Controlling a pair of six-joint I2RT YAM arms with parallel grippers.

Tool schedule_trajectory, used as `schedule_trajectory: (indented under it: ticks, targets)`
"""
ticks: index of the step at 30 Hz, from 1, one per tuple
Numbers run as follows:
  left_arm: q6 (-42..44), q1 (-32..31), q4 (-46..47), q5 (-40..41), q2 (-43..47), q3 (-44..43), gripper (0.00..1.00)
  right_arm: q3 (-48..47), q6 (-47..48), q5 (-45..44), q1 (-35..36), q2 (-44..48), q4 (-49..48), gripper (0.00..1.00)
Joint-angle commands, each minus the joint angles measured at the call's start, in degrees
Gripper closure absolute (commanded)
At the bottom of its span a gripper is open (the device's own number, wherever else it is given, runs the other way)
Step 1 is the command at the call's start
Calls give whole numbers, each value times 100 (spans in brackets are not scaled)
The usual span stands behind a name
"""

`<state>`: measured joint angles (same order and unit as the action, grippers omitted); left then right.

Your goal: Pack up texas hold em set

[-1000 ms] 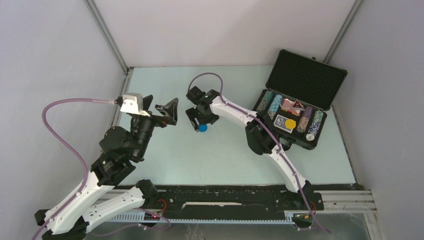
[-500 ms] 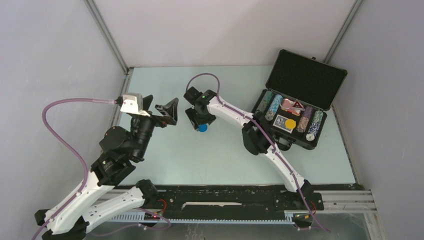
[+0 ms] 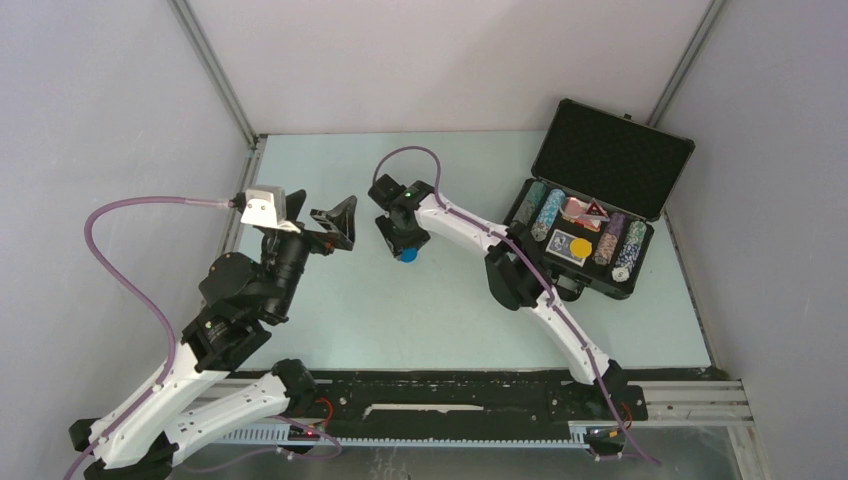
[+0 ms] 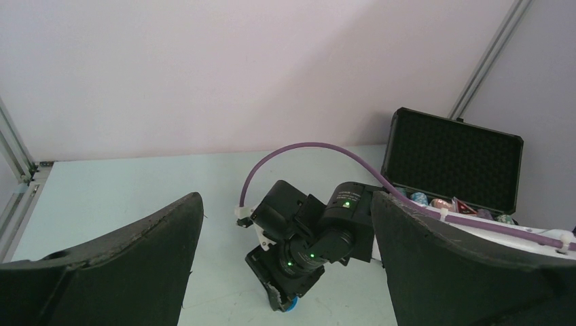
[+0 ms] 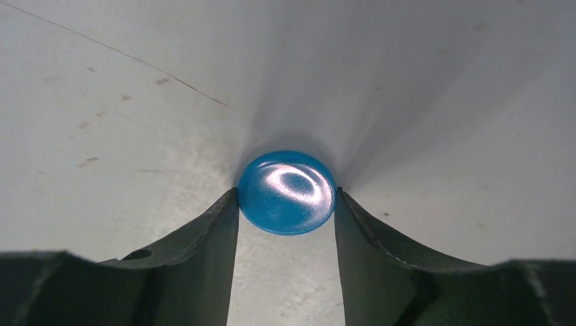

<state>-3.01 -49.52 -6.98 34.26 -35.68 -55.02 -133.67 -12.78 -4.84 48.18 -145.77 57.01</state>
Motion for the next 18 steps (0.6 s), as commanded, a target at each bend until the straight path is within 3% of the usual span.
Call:
schedule_trajectory:
  ticks: [1, 4, 9, 18]
  targets:
    - [1, 47, 85, 9, -30, 88, 2, 649, 24, -590, -80, 967, -304, 58]
    - [-4, 46, 75, 2, -28, 82, 1, 1898, 210, -807, -213, 2159, -942, 65]
    - [-16, 45, 75, -12, -3, 80, 2, 4355, 541, -1369, -541, 4246, -2246, 65]
    - [-42, 47, 81, -42, 1, 84, 1, 6650, 114, -785, -2351, 6548, -2389, 64]
